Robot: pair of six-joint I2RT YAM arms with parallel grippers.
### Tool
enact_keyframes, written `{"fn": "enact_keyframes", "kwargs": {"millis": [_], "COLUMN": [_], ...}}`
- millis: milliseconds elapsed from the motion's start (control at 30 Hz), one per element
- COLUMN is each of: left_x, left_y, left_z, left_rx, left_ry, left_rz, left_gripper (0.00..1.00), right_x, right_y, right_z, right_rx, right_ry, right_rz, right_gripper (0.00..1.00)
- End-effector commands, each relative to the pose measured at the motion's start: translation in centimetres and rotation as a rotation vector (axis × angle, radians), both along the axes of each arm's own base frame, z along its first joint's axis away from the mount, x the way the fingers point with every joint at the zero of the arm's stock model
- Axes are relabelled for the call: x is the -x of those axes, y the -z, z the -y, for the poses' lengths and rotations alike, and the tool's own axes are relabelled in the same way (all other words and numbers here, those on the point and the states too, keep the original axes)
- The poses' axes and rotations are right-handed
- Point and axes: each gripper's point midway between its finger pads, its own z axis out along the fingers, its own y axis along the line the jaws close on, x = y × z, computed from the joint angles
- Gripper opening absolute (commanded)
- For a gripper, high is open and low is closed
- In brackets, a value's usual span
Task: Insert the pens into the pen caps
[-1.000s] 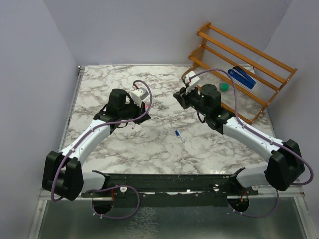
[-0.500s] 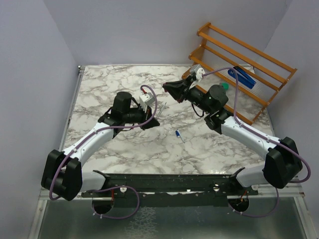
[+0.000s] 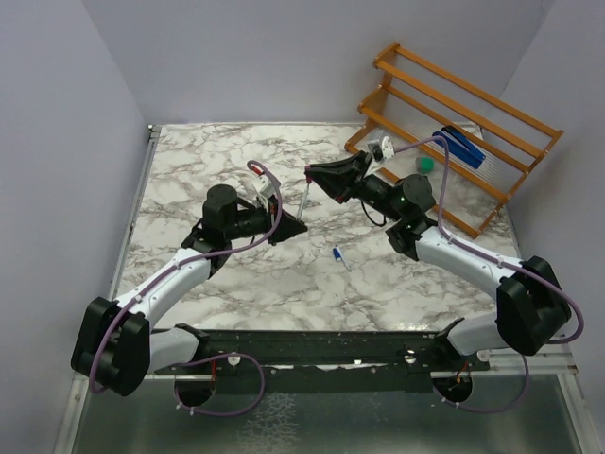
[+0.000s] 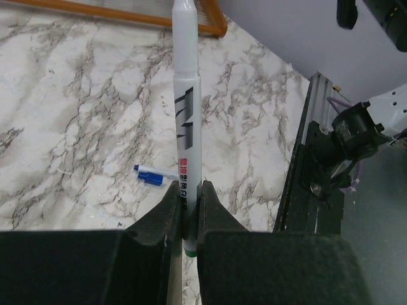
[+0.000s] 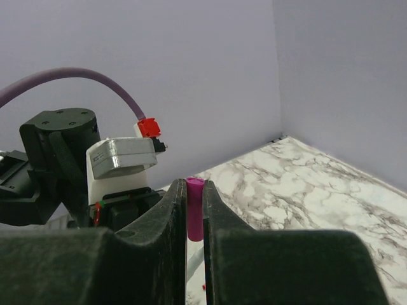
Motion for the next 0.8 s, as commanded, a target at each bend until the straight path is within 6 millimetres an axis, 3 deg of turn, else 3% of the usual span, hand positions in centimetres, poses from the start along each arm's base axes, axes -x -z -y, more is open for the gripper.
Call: {"fn": "enact_keyframes", "kwargs": {"millis": [0,767], "left_x": [0.73,1.21], "left_y": [-3.42,-4.08], "left_z": [0.32,0.35], "left_rx": [0.106,0.132], "left_ry": [0.025,0.041], "left_rz": [0.084,0.1], "left_gripper": [0.0,0.0], "right_x": [1.99,1.91], "right_y": [-2.35,-1.81], "right_z": [-0.04,-0.68], "right_rx": [-0.088,-0.119], "right_ry": [-0.088,-0.128], "right_rz": [0.054,0.036], "right_gripper": [0.01,0.0]}}
